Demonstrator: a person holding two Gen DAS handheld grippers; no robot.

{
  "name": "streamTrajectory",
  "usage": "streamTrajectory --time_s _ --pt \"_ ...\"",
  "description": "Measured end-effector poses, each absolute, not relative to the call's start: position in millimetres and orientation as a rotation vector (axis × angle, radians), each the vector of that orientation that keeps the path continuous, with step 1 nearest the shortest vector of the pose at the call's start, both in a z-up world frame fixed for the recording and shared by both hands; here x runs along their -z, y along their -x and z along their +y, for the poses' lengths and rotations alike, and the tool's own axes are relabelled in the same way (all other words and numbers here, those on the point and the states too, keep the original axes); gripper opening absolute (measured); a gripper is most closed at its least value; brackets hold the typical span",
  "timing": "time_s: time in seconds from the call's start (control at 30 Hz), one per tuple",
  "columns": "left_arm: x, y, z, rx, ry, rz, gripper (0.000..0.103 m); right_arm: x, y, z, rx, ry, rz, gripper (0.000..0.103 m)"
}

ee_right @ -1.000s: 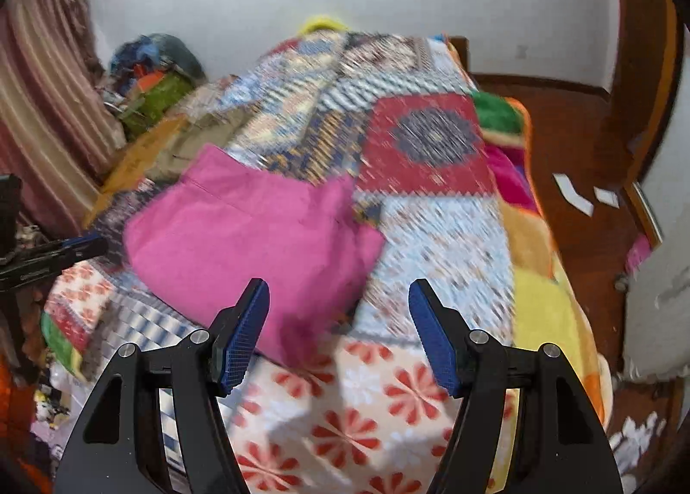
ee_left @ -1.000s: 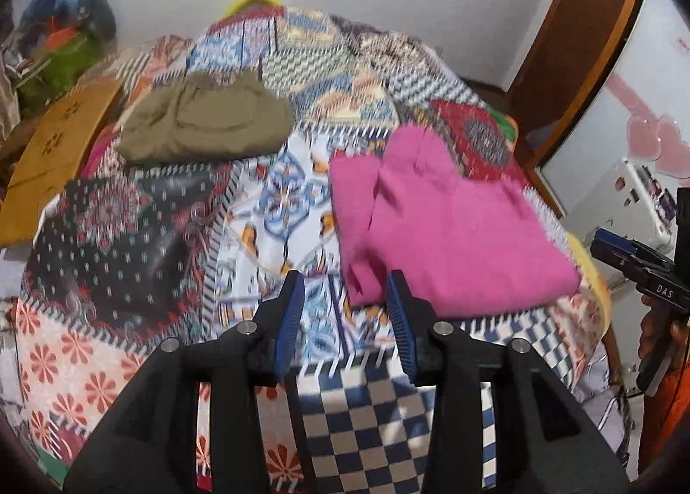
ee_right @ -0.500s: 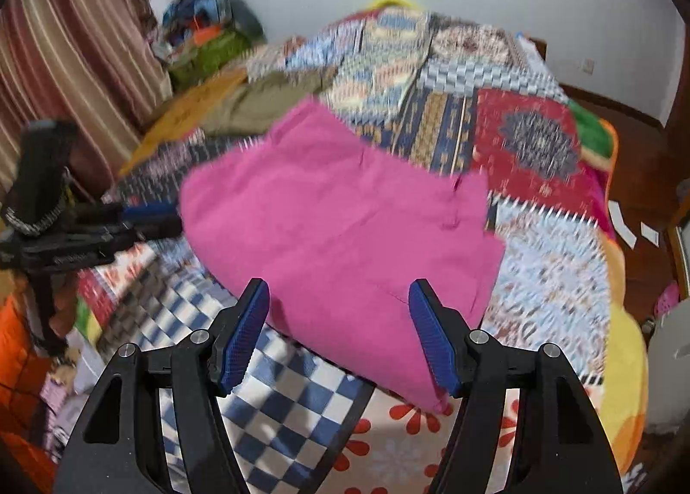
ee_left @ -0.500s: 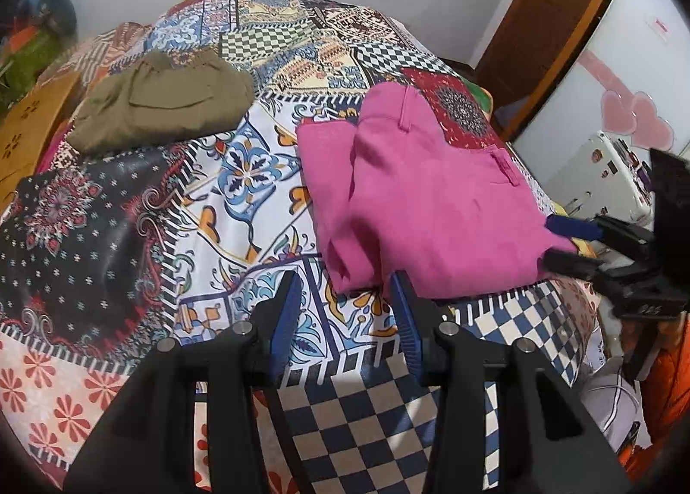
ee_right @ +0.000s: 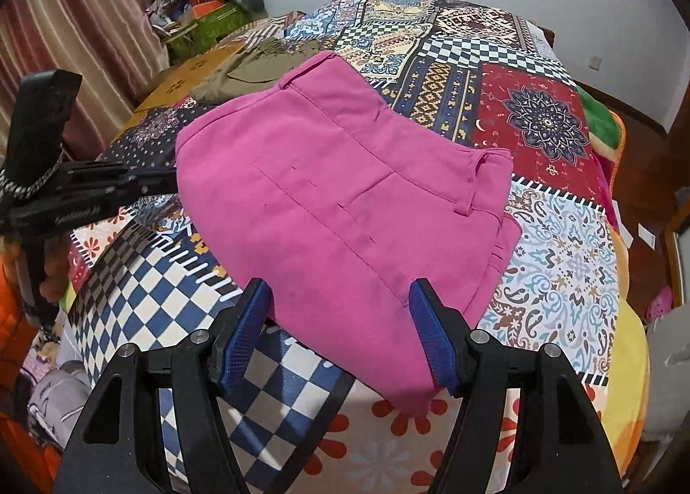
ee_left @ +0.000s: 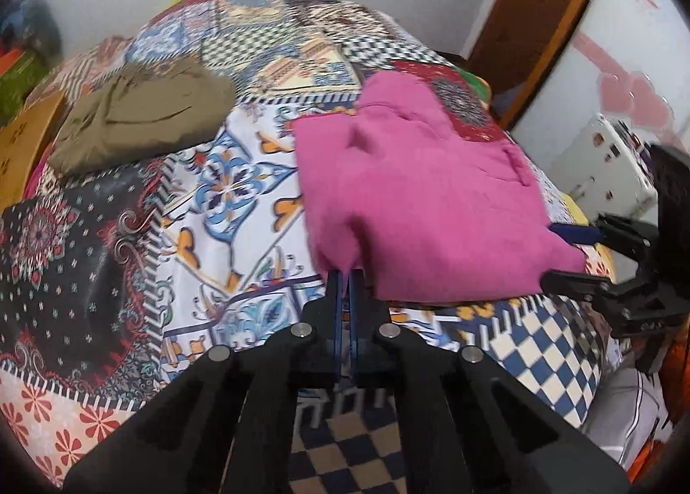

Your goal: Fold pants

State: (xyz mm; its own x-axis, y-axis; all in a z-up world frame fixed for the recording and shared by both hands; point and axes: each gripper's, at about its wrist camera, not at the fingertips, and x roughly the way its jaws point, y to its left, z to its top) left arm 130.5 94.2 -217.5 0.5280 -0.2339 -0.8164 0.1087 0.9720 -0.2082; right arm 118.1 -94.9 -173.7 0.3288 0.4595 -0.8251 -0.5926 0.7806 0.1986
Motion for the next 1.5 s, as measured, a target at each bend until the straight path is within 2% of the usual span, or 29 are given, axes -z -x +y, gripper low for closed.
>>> streamTrajectory --time_s 0.1,0.33,0.43,0.6,0.77,0.9,1.03,1.13,1.27,1.37,1.4,1.5 --pt "220.0 -130.4 102.5 0.2 0.171 1.004 0.001 174.9 -117.9 -97.5 -0.695 0.134 1.031 0.064" --pt "228.9 -132.8 110.3 0.064 0.047 1.044 0.001 175.4 -118.2 -98.8 -0.677 0.151 1.023 0.064" --pt "232.4 -131.4 131.7 0.036 0.121 1.072 0.001 176.1 -119.7 -106.2 -0.652 0.132 1.032 0.064" --pt "193.7 -117.0 128.5 0.102 0.151 0.976 0.002 164.7 -117.4 -112.8 -0.643 0.093 1.016 0.064" --pt "170.7 -127.5 91.9 0.201 0.13 0.928 0.018 152.6 -118.0 -112.4 -0.649 0.044 0.97 0.064" --pt "175.8 -146.0 66.1 0.275 0.171 0.943 0.019 165.5 -123.7 -107.0 -0.642 0.051 1.002 0.064" --pt "206.1 -170.4 56.6 0.227 0.142 1.012 0.019 174.6 -125.2 -112.4 -0.637 0.06 1.024 0.064" --pt "225.3 -175.6 76.7 0.207 0.243 1.075 0.029 172.3 -125.6 -124.8 -0.615 0.059 1.032 0.064" --pt "208.7 -167.2 102.4 0.203 0.322 1.051 0.029 163.6 -126.7 -147.0 -0.589 0.02 1.024 0.064" --pt "183.7 -166.5 113.5 0.172 0.278 0.99 0.029 152.1 -134.8 -161.0 -0.551 -0.001 0.99 0.064" --pt "176.6 -168.4 115.6 0.165 0.267 0.975 0.032 149.2 -138.7 -163.8 -0.545 -0.011 0.979 0.064" --pt "162.4 -182.9 115.9 0.16 0.25 0.939 0.048 146.2 -153.8 -166.1 -0.521 -0.029 0.955 0.064"
